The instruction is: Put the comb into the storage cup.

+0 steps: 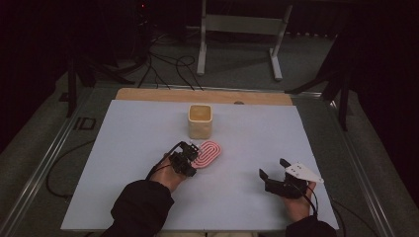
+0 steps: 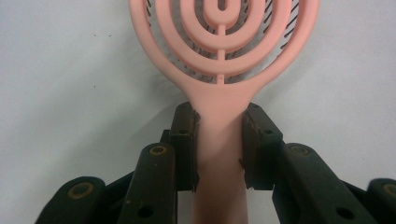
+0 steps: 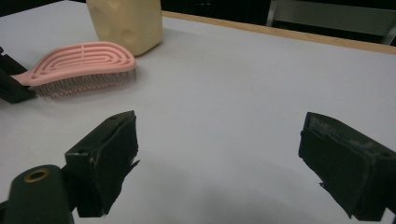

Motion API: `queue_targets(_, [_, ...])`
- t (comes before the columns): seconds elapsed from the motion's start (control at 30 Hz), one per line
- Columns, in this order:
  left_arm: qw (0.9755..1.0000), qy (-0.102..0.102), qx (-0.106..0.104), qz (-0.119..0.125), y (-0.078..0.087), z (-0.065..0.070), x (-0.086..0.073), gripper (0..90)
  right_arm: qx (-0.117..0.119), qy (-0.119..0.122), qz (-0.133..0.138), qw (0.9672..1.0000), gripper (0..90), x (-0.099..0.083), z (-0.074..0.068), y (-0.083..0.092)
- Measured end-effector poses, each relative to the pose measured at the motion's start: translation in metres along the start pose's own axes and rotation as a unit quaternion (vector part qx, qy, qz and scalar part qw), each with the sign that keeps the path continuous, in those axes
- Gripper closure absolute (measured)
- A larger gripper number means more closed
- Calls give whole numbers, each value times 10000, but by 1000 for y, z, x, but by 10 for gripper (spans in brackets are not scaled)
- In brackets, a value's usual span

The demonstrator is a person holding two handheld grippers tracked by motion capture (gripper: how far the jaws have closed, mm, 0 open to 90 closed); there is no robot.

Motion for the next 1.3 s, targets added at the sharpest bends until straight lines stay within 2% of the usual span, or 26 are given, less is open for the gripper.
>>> queue_targets(0.53, [9998, 84, 10, 193, 8, -3, -1, 699, 2, -13, -10, 10000, 115, 0, 0, 0])
queue_targets(1.3, [9977, 188, 55, 656, 32, -12, -3, 700, 35, -8, -47, 10000, 115, -1, 0, -2])
Point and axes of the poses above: each handheld gripper's, and its own axes: y roughly backward along the jaws, x roughly out of its top, z roughly to its right, the point moved 2 cm from there along -y, roughly forward along the jaws, and after that the axes turned 9 degrees about y, right-handed, at the moved point
